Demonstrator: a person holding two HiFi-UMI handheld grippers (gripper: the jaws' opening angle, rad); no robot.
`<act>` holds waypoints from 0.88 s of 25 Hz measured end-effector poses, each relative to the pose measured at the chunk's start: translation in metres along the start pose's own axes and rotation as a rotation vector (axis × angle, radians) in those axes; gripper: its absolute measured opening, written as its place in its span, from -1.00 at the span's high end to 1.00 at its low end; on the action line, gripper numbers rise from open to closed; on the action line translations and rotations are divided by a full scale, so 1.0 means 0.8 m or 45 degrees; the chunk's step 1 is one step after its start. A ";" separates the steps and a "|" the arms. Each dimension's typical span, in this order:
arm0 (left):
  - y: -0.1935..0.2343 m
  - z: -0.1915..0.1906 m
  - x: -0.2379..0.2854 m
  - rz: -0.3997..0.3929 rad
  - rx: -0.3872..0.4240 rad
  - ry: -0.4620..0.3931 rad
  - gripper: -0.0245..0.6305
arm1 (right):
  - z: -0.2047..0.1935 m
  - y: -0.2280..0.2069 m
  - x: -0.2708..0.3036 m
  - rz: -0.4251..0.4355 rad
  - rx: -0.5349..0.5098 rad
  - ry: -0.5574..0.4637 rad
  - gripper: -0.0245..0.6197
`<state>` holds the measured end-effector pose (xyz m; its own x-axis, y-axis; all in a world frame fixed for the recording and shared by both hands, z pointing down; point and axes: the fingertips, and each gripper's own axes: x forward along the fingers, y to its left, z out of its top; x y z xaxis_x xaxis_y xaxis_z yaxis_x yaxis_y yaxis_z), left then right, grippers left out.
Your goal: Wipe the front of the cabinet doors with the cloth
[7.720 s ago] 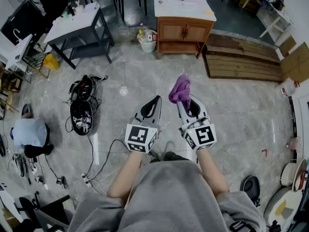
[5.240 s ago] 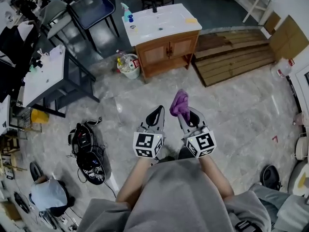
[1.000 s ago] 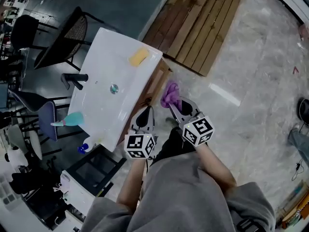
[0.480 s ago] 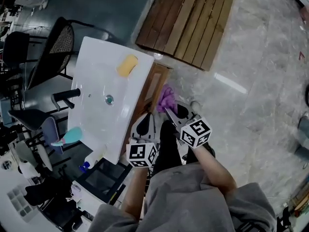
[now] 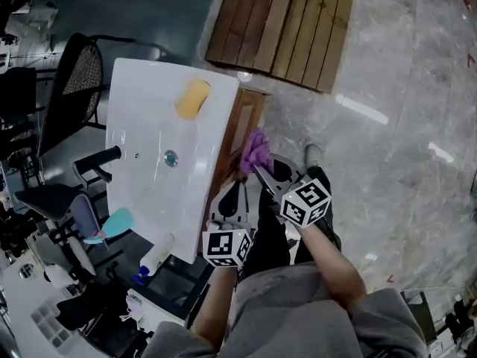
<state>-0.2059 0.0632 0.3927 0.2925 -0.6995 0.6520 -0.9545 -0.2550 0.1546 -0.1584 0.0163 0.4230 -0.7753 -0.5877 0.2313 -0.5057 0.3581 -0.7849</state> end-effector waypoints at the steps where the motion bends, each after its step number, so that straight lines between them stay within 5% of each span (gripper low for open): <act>1: 0.001 -0.006 0.001 -0.002 -0.002 0.006 0.91 | -0.006 -0.002 0.003 -0.001 0.014 -0.004 0.69; 22: 0.028 -0.072 0.027 0.031 0.044 0.054 0.90 | -0.099 -0.036 0.059 0.150 0.133 0.050 0.69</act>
<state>-0.2244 0.0810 0.4528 0.2659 -0.6770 0.6862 -0.9585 -0.2616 0.1133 -0.2105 0.0357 0.5025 -0.8422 -0.5164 0.1549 -0.3698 0.3443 -0.8629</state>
